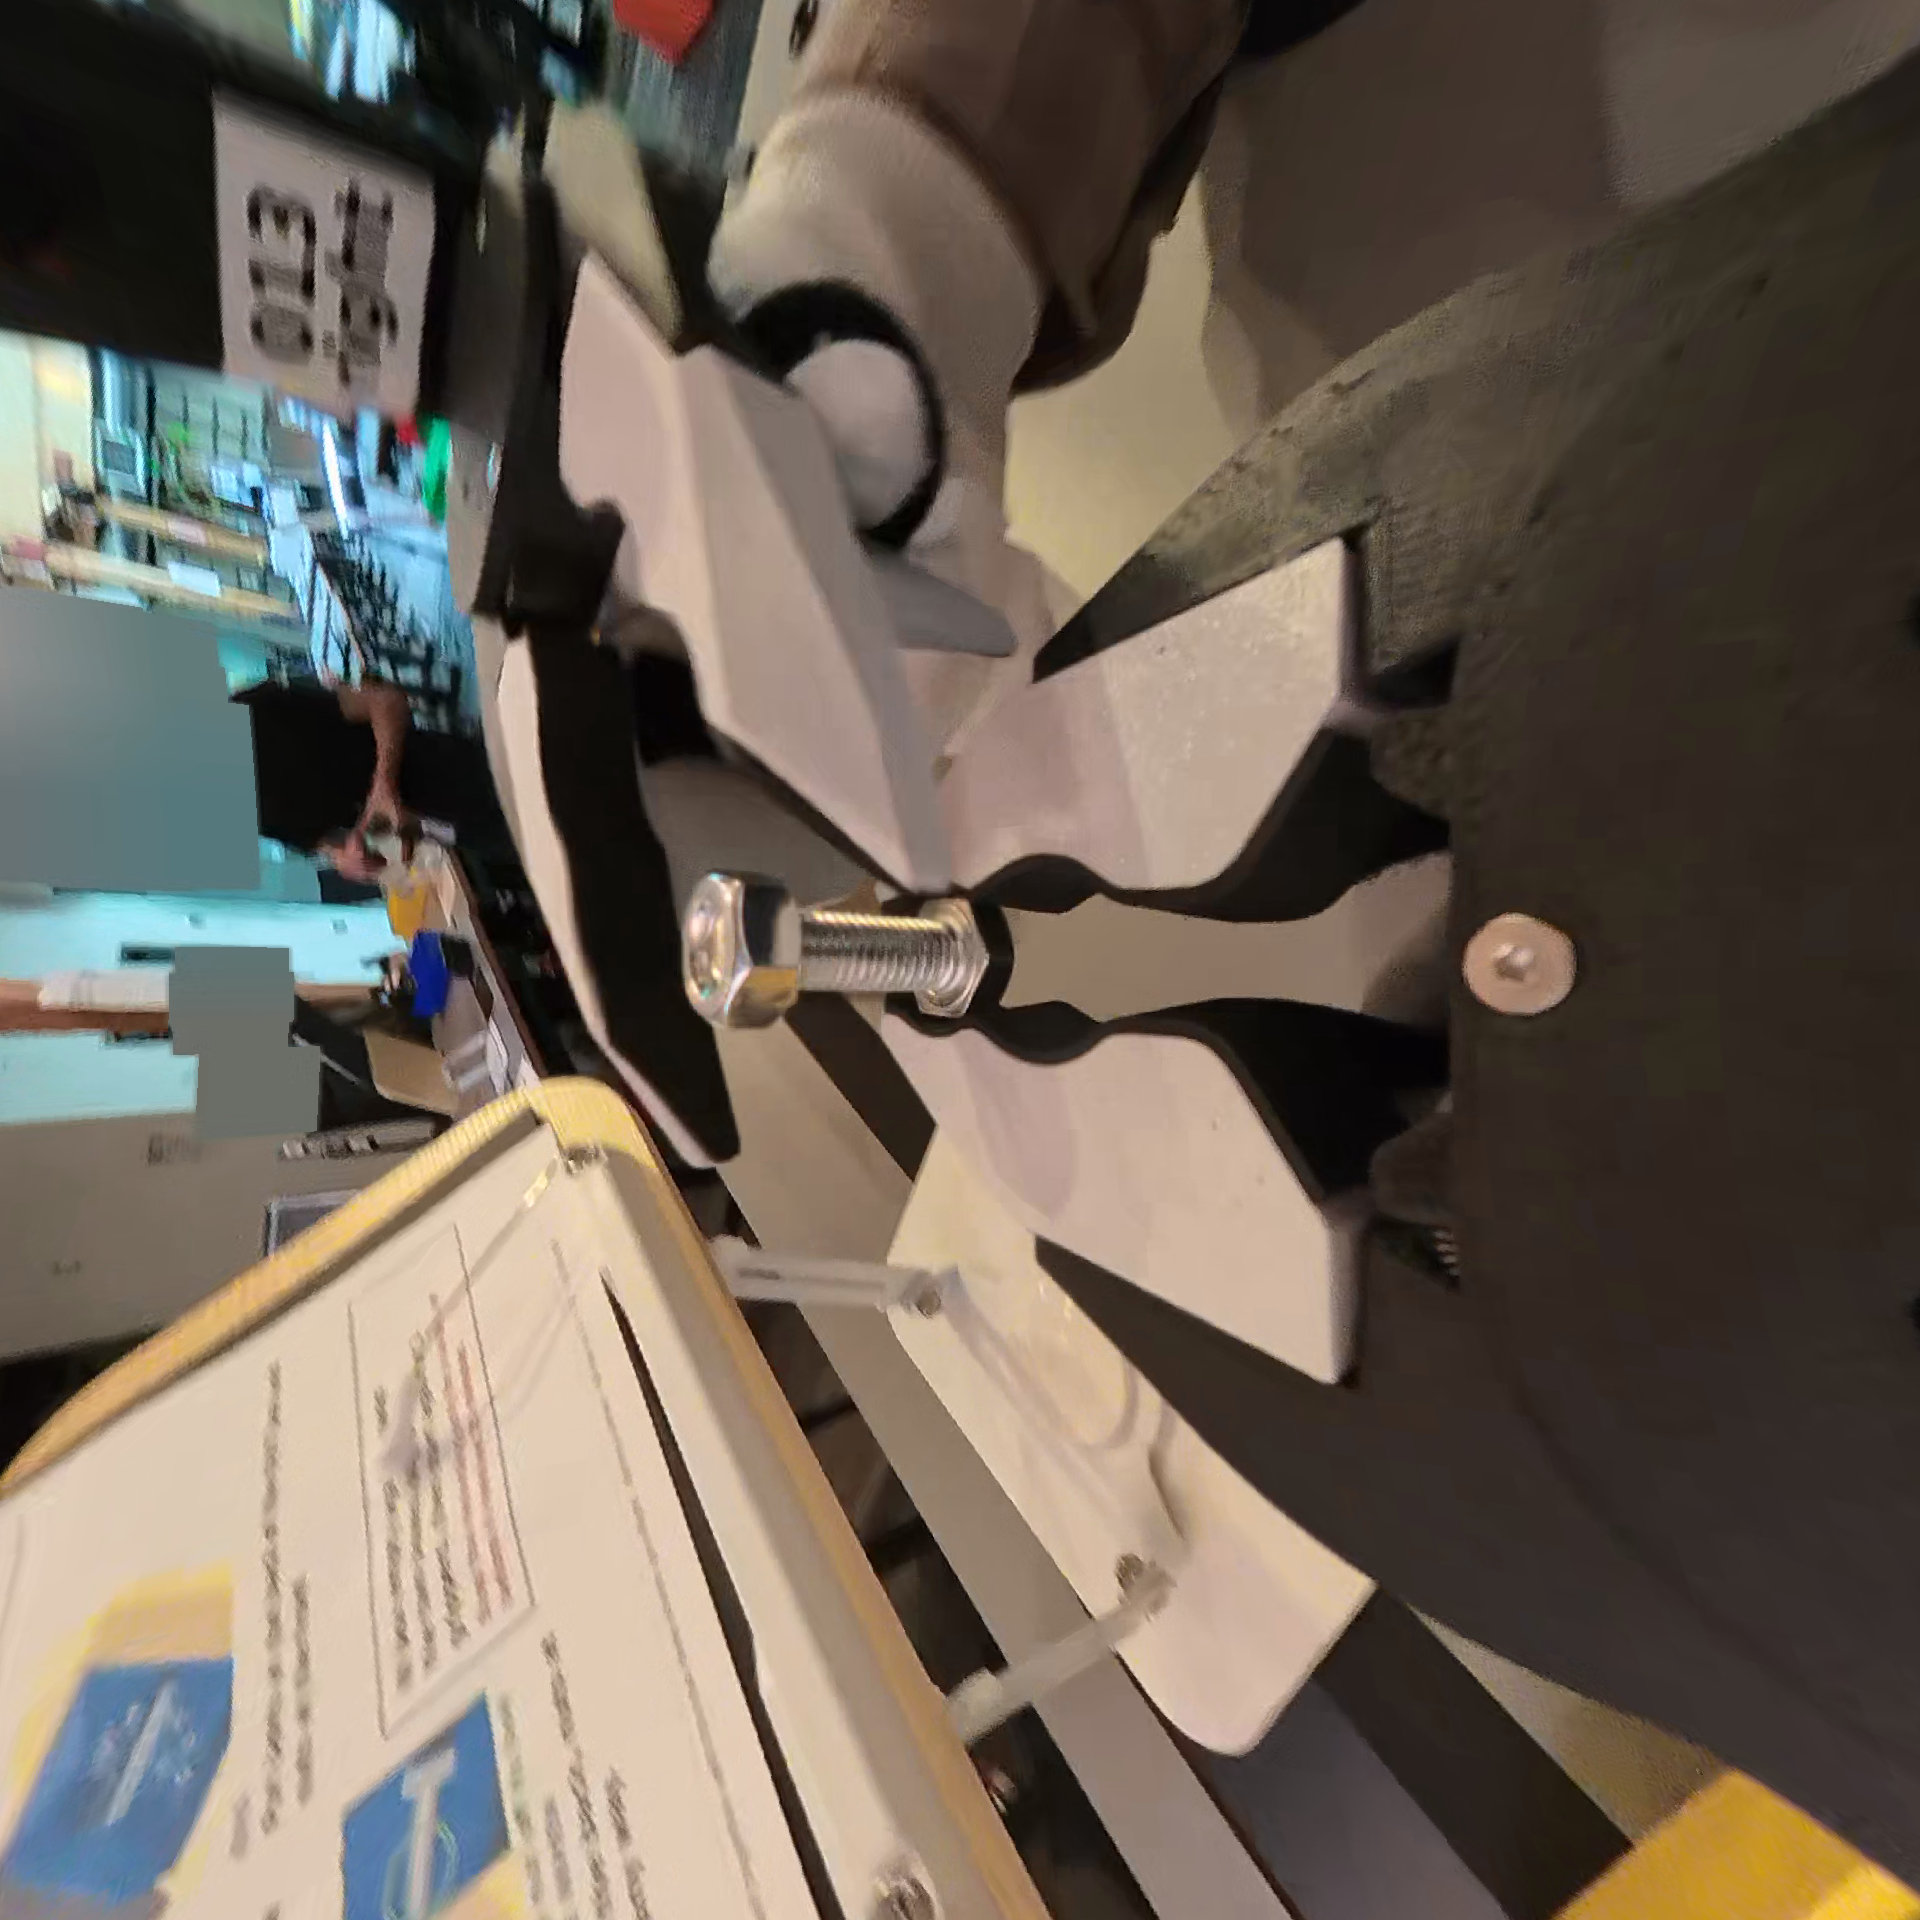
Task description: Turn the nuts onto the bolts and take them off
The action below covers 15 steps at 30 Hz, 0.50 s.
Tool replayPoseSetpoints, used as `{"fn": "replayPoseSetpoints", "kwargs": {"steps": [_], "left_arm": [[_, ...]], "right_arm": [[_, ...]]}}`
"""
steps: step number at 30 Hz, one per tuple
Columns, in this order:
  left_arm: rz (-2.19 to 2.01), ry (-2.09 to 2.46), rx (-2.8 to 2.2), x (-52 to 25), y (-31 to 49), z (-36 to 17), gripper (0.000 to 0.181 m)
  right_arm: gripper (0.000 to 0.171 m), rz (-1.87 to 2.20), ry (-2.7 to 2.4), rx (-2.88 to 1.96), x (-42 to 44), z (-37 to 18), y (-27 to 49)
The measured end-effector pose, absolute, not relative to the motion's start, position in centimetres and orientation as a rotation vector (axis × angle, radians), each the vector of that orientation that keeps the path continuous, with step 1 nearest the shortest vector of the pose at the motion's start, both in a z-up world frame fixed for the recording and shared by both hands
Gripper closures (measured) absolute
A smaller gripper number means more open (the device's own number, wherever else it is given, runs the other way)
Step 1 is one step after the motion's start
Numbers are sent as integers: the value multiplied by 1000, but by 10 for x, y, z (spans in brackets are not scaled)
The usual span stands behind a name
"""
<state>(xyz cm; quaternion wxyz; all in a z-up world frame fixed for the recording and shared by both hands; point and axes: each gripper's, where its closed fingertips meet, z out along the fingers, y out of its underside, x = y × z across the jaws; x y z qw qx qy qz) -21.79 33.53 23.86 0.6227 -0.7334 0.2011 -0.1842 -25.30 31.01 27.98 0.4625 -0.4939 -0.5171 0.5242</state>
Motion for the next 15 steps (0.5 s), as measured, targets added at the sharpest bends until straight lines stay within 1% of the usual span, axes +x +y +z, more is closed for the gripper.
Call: {"fn": "replayPoseSetpoints", "kwargs": {"steps": [1, 3, 5, 11, 12, 13, 15], "left_arm": [[-476, 507, -1669, -210, 330, 241, 168], [-554, 589, -1638, -197, 319, 244, 168], [-667, 677, -1603, -182, 305, 246, 167], [-839, 909, -1551, -150, 271, 238, 167], [-853, 917, -1540, -148, 270, 238, 167], [-876, 919, -1536, -147, 268, 238, 167], [-896, 928, -1522, -146, 266, 238, 167]], "right_arm": [[120, 1368, -1309, -1166, -247, 285, 303], [118, 1456, -1372, -1116, -234, 290, 298], [124, 1587, -1483, -1013, -217, 293, 279], [135, 1701, -1653, -869, -193, 291, 252], [140, 1695, -1688, -864, -192, 287, 248], [150, 1703, -1713, -855, -191, 284, 244], [153, 1726, -1720, -845, -191, 283, 241]]}}
